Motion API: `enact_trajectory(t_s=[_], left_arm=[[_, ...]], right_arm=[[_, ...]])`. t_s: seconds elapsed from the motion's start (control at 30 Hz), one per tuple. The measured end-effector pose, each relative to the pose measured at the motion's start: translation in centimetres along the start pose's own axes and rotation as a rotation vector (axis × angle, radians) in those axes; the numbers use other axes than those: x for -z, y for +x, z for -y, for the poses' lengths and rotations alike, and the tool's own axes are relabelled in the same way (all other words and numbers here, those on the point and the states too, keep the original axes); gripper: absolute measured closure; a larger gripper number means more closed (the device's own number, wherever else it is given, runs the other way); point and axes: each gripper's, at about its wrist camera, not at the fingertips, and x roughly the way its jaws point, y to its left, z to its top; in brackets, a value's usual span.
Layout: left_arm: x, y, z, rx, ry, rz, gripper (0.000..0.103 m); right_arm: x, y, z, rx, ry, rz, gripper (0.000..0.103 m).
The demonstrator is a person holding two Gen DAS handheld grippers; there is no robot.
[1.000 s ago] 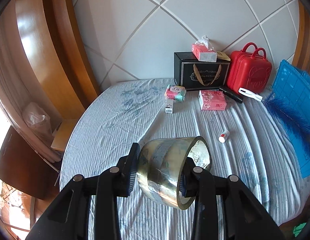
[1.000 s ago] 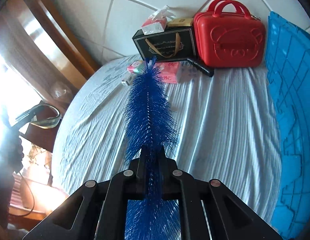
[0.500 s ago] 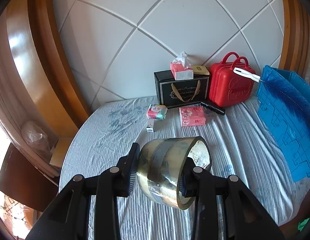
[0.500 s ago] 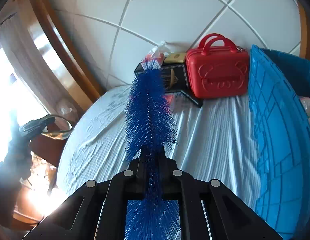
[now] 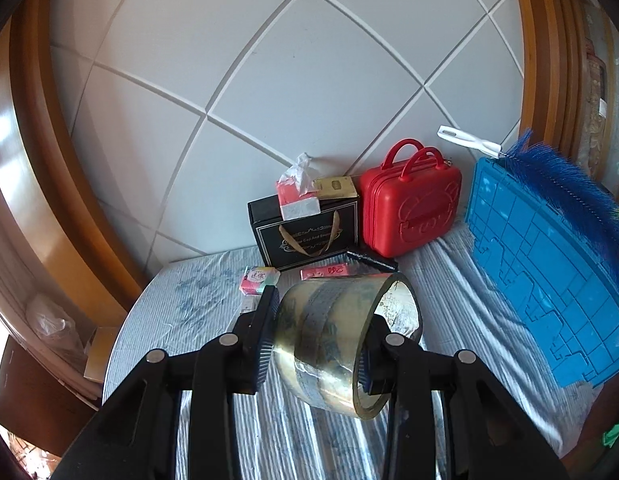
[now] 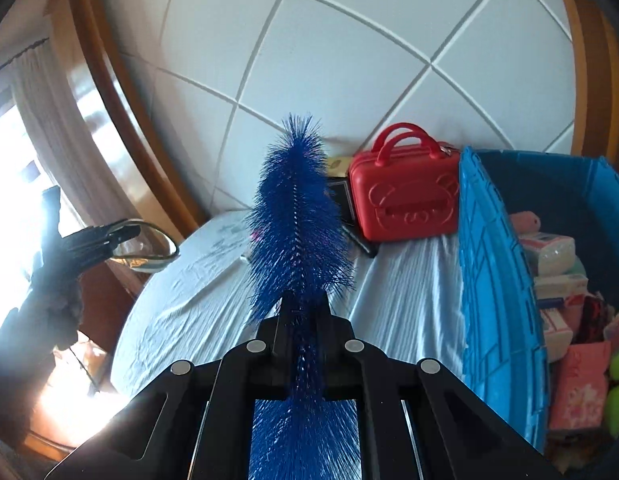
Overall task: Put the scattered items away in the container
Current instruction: 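Lift the tape roll and blue duster and carry both over the bin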
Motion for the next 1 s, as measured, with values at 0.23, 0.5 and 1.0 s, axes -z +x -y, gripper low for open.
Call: enact_trajectory(t_s=[0.23, 0.5, 1.0], left_arm=[[-4.0, 0.6, 6.0, 0.068, 0.06, 0.037, 0.07], [-9.0, 1.6, 14.2, 0.163, 0.166, 0.083, 0.07], [-16.2, 2.8, 29.6, 0.338, 0.305, 0.143, 0.07]], right_arm=[[-0.4, -3.1, 2.9, 0.031, 0.034, 0.049, 0.095], [-0.3, -6.8, 7.9, 0.097, 0.106, 0.106, 0.095], [1.2, -13.1, 16.0, 0.228, 0.224, 0.172, 0.095]])
